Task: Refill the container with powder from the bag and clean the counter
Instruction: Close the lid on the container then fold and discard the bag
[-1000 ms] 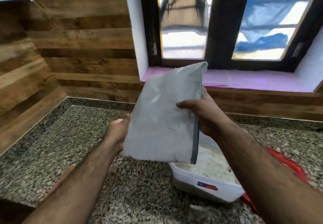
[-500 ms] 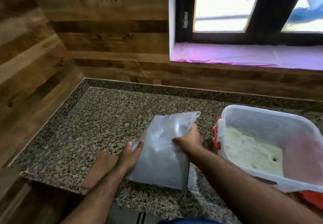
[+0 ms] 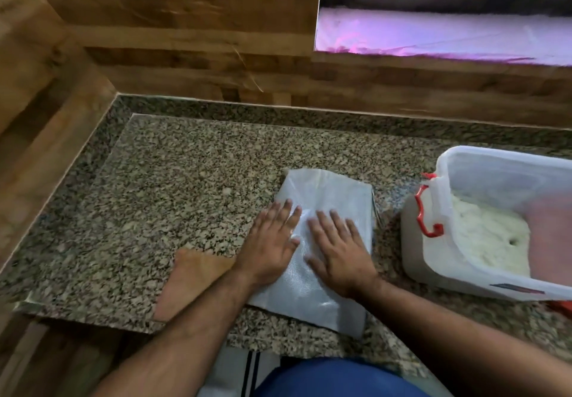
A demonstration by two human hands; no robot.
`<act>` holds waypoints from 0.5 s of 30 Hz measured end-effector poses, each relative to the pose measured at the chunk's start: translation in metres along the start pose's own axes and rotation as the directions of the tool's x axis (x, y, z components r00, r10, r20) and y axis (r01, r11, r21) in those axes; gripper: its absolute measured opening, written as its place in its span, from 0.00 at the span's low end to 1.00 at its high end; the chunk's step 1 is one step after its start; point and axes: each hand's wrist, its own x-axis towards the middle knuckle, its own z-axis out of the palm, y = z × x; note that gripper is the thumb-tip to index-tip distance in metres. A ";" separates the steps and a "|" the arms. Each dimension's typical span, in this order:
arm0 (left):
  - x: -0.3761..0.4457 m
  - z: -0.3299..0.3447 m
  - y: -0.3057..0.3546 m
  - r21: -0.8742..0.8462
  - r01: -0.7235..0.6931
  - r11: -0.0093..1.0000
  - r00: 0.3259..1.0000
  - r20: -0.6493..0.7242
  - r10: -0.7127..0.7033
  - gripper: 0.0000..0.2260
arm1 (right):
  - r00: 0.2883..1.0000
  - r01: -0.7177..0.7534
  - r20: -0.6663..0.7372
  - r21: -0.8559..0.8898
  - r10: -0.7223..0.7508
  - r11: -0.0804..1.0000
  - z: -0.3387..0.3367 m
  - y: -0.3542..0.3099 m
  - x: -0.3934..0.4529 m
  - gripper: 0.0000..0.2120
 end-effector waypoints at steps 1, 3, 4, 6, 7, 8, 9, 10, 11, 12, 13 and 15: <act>0.013 -0.003 -0.004 0.020 -0.030 0.999 0.999 0.025 0.029 0.30 | 0.997 0.032 0.070 -0.016 -0.031 0.999 0.004 -0.003 0.001 0.42; 0.041 -0.006 -0.015 0.090 -0.048 0.995 0.993 0.115 0.038 0.31 | 0.982 0.017 0.186 -0.034 -0.010 0.999 0.010 -0.007 0.003 0.47; 0.054 -0.005 -0.022 0.133 -0.064 0.989 0.986 0.160 0.043 0.33 | 0.971 -0.009 0.239 -0.039 0.018 0.999 0.012 -0.007 0.004 0.50; 0.075 -0.003 -0.033 0.215 -0.117 0.970 0.968 0.242 0.063 0.39 | 0.945 -0.051 0.320 -0.058 0.066 0.997 0.017 -0.004 0.005 0.56; 0.083 -0.001 -0.038 0.239 -0.141 0.961 0.957 0.280 0.071 0.44 | 0.934 -0.060 0.349 -0.074 0.082 0.995 0.020 -0.001 0.005 0.59; 0.088 0.002 -0.044 0.251 -0.157 0.955 0.948 0.310 0.075 0.50 | 0.924 -0.068 0.370 -0.089 0.096 0.994 0.022 0.003 0.005 0.62; 0.091 0.004 -0.049 0.267 -0.172 0.948 0.938 0.339 0.075 0.56 | 0.917 -0.075 0.384 -0.097 0.107 0.992 0.023 0.006 0.005 0.65; 0.092 0.007 -0.054 0.290 -0.190 0.938 0.928 0.364 0.075 0.61 | 0.912 -0.082 0.393 -0.099 0.115 0.992 0.025 0.008 0.005 0.67; 0.091 0.009 -0.057 0.314 -0.209 0.926 0.921 0.383 0.078 0.66 | 0.908 -0.085 0.402 -0.099 0.118 0.991 0.025 0.010 0.006 0.70; 0.090 0.010 -0.060 0.329 -0.223 0.917 0.914 0.397 0.080 0.69 | 0.903 -0.085 0.412 -0.099 0.118 0.991 0.024 0.011 0.007 0.72; 0.088 0.013 -0.062 0.336 -0.227 0.914 0.909 0.409 0.075 0.70 | 0.900 -0.083 0.420 -0.099 0.118 0.992 0.024 0.011 0.007 0.74; 0.087 0.015 -0.061 0.356 -0.214 0.910 0.910 0.412 0.053 0.71 | 0.896 -0.079 0.428 -0.106 0.117 0.991 0.023 0.011 0.007 0.77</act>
